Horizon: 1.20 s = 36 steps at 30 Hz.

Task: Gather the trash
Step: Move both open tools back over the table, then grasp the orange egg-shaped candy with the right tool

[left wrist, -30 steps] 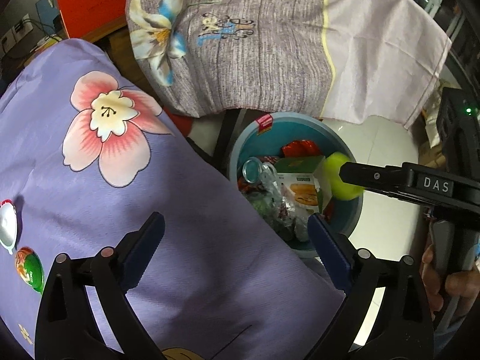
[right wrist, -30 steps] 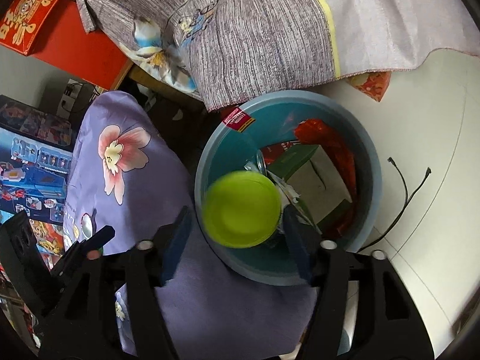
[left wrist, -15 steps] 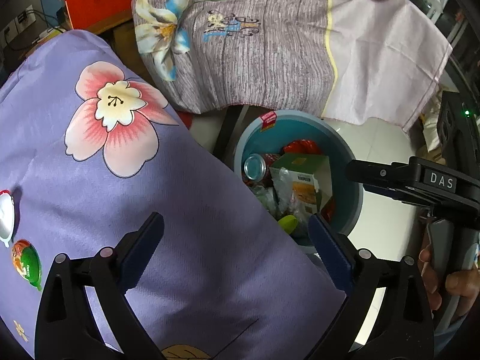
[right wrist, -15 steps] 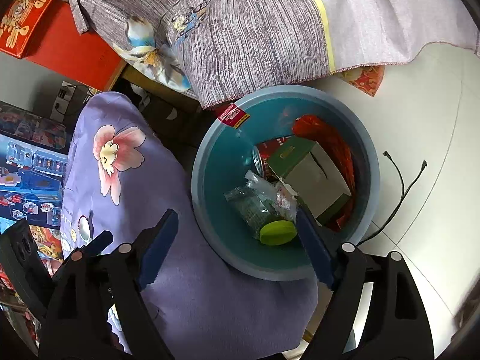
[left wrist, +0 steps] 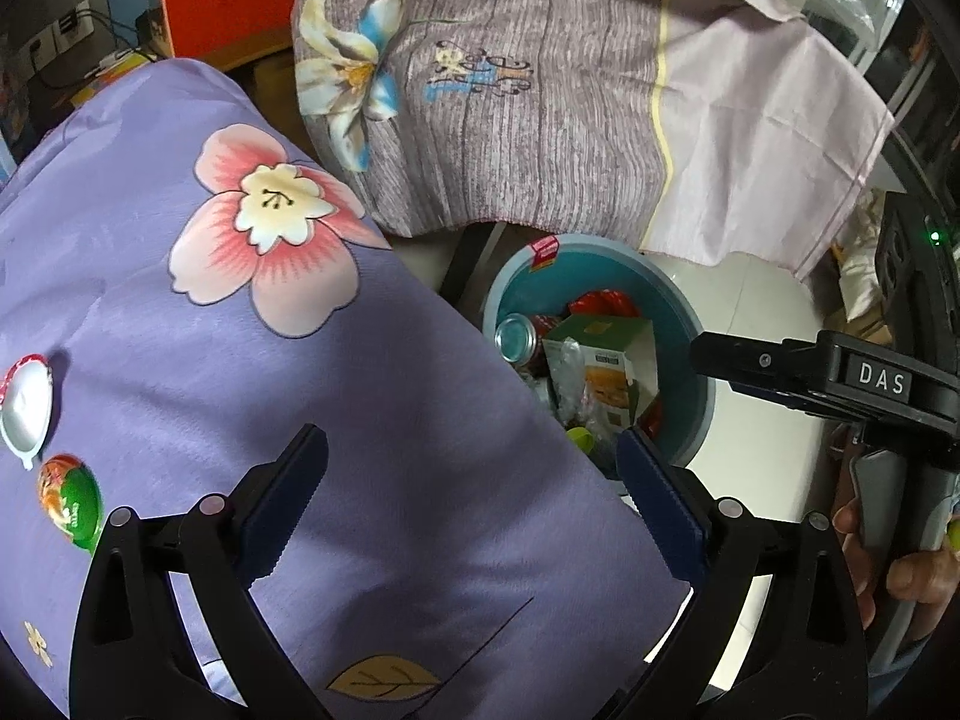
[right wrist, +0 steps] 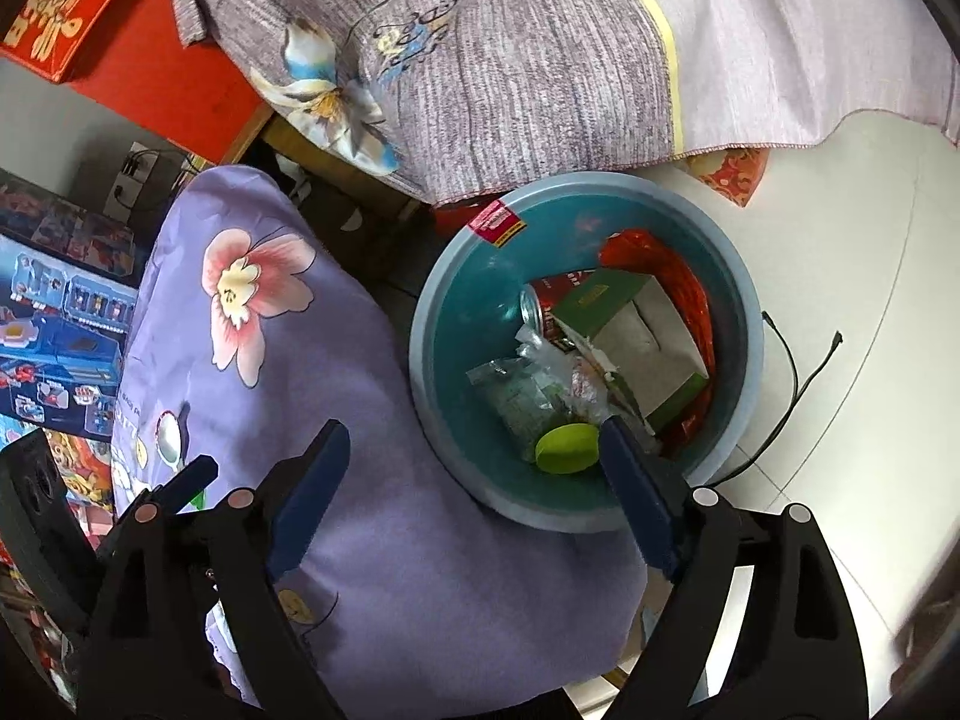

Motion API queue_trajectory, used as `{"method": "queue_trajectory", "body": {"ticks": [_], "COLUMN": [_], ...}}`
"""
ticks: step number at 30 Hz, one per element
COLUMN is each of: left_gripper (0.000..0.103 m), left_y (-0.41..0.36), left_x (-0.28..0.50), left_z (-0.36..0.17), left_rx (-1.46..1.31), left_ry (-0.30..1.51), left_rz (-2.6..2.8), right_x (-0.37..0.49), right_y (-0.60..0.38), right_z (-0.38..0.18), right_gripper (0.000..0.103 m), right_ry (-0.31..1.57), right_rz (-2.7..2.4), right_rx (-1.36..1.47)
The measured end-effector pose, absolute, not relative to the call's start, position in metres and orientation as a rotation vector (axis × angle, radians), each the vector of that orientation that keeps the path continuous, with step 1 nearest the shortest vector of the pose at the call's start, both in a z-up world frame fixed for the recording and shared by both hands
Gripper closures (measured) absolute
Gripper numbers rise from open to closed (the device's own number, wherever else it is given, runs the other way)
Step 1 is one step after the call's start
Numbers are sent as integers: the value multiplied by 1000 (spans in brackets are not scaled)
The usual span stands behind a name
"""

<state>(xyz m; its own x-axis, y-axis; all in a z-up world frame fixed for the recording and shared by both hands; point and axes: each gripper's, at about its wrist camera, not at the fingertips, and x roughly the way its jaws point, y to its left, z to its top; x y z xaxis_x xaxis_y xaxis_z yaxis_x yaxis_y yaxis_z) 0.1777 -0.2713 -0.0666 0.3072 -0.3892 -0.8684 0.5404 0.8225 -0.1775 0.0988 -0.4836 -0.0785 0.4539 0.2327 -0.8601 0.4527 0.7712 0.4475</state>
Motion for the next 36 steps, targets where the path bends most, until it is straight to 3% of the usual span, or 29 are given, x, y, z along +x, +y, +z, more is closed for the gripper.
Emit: {"method": "queue_trajectory", "body": {"ticks": [14, 36], "left_gripper": [4, 4], "left_y": [-184, 50], "left_x": [181, 200], "left_z": [-60, -85], "left_rx": [63, -172], "left_ry": [1083, 1089], "left_rz": [-547, -289], "right_x": [122, 204], "right_y": [-406, -179], "right_z": [-60, -60], "right_gripper": [17, 17], "right_ry": [1152, 1317], "right_rz": [-87, 189], "right_rx": [612, 279]}}
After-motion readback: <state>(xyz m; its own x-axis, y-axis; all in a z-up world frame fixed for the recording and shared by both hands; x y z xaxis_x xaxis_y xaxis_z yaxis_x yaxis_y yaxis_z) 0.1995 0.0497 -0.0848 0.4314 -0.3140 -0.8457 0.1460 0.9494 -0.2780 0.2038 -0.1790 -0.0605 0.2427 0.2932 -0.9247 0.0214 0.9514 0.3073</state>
